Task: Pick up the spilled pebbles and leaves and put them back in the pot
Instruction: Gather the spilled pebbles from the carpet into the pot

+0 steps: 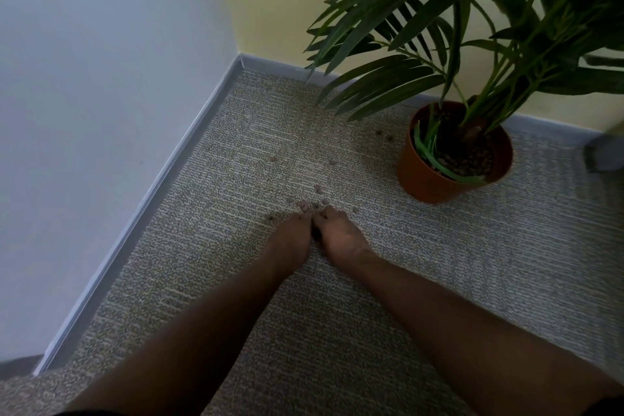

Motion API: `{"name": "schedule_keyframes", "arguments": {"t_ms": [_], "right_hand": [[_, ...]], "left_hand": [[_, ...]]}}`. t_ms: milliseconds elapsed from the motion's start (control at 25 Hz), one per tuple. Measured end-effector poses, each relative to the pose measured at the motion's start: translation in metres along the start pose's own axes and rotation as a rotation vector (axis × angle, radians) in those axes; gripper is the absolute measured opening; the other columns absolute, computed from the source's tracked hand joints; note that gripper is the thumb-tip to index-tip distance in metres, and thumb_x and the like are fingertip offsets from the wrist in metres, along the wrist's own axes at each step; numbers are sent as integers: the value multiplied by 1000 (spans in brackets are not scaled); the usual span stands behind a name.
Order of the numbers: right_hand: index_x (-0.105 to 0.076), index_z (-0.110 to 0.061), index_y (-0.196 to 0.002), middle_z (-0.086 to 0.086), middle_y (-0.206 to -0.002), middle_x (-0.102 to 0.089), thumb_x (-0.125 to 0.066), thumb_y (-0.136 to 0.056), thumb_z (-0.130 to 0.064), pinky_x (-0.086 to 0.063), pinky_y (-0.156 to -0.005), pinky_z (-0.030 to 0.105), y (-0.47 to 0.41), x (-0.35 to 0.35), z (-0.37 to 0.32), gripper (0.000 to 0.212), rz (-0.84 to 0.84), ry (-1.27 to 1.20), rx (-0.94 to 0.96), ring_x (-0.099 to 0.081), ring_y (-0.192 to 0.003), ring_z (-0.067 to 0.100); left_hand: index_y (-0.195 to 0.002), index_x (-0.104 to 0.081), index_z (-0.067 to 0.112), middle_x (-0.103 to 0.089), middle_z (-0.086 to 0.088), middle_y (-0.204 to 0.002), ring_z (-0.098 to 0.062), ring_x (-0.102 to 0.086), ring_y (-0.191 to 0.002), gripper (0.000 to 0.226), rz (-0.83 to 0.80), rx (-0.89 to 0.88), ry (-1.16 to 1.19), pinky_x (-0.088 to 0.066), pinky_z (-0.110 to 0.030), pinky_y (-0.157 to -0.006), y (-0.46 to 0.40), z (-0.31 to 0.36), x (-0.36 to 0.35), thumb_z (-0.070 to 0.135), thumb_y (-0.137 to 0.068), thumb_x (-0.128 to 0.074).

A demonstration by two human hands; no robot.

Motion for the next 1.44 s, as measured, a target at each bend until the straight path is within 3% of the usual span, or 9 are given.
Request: {"name": "schedule_keyframes", "arguments": {"t_ms": [240,360,480,560,640,880,1000,1160,1440], "right_hand": [[-56,-13,-125,14,-129,-49,-42,-100,-17,-49,-95,40,0,4,-2,28,4,67,40,-48,-118,33],[-56,-11,-123,15,-130,-46,-41,-100,-15,-49,-96,42,0,5,-4,28,-9,88,29,-47,-119,34],[-52,-8,-124,17,-133,-43,-39,-100,-12,-48,-95,45,-1,5,-6,27,-11,112,10,-47,-118,37],[-51,-8,-124,18,-133,-44,-40,-100,-11,-49,-93,43,-3,6,-4,27,-17,136,34,-50,-117,38],[-51,-9,-125,19,-132,-46,-39,-100,-11,-50,-91,42,-5,8,1,28,-24,163,60,-53,-115,37],[-51,-13,-129,18,-128,-50,-38,-101,-16,-52,-90,43,-1,0,6,32,-22,188,80,-54,-113,36],[-60,-15,-120,17,-117,-56,-46,-96,-15,-51,-87,38,-1,4,13,28,41,36,38,-58,-106,33],[-66,-8,-78,11,-81,-67,-65,-76,-2,-50,-70,32,4,14,37,6,199,-399,3,-61,-76,25],[-64,-8,-84,7,-69,-60,-69,-74,10,-51,-55,27,13,22,38,21,79,-961,-182,-58,-55,17]], "left_hand": [[-105,-61,2,-66,-20,-105,-35,-61,-99,23,53,-35,17,-42,-42,-90,5,-3,8,12,-96,-43],[-81,-67,-9,-67,-30,-79,-44,-67,-74,13,75,-35,102,-51,-43,-66,8,5,14,-1,-83,-57],[-92,-68,-6,-68,-24,-92,-37,-67,-87,22,-50,313,402,-50,-31,-70,2,-3,23,7,-91,-50],[-77,-63,5,-61,-13,-76,-23,-60,-65,23,-239,532,714,-47,-23,-56,1,-9,14,8,-94,-48],[-68,-55,10,-52,-7,-64,-14,-45,-51,29,-265,657,946,-37,-21,-45,5,-7,14,6,-95,-47],[-68,-53,6,-50,-8,-62,-11,-48,-46,27,-265,681,1108,-43,-16,-36,10,4,17,5,-95,-51],[-70,-54,3,-52,-11,-62,-16,-50,-50,22,-253,622,1091,-45,-19,-38,11,6,22,-1,-92,-54],[-84,-58,0,-54,-13,-65,-19,-51,-52,9,-228,588,1067,-46,-28,-55,15,8,22,-3,-91,-56],[-75,-57,8,-60,-12,-75,-18,-59,-63,22,-168,576,1088,-53,-24,-59,8,31,29,-10,-87,-57]]}}
Point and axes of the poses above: each hand's wrist, its own y-axis away from the middle knuckle, its own x-axis out of the back of the hand, z = x × y, the point moved 4 cm from there along -y, towards the middle knuckle
